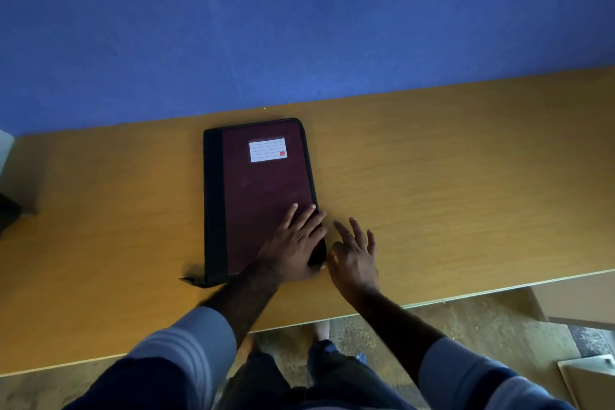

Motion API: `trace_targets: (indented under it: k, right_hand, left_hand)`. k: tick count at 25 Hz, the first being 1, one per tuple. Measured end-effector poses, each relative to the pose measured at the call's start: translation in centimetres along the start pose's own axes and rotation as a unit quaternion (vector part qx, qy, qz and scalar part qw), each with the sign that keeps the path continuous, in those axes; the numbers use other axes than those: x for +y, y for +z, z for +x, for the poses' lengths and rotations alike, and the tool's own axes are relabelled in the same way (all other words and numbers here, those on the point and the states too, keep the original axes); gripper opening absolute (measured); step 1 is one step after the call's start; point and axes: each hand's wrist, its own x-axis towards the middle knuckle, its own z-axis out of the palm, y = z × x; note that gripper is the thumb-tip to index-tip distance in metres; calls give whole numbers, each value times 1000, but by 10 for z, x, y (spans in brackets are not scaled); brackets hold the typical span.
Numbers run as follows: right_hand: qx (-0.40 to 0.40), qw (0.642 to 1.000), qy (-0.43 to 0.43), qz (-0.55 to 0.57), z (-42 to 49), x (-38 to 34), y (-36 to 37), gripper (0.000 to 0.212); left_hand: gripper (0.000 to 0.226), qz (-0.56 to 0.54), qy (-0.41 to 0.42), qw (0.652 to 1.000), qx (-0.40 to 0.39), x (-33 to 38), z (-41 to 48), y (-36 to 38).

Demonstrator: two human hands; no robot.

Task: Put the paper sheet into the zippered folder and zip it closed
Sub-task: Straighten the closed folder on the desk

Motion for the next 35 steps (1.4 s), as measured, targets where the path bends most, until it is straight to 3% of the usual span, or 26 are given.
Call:
trace_targets:
  k: [4,9,14,23,35]
  right_hand:
    - [-6,1000,-11,-8,12,5,-1,11]
    - [-50,998,-35,-9,17,11,2,5]
    - [-47,998,-43,-11,10,9,5,6]
    - [-16,1000,-12,8,12,11,3,6]
    - [-46,998,37,-15,77,5,-3,10]
  left_hand:
    - [83,-17,-17,1000,-19,5,2,2]
    - [103,-38,-148,988,5,31,-8,9]
    - [94,-11,-180,984,16,40,-16,15]
    - [77,4,-174,985,20,47,-15,19]
    - [73,-17,-152,988,-9,45,-17,4]
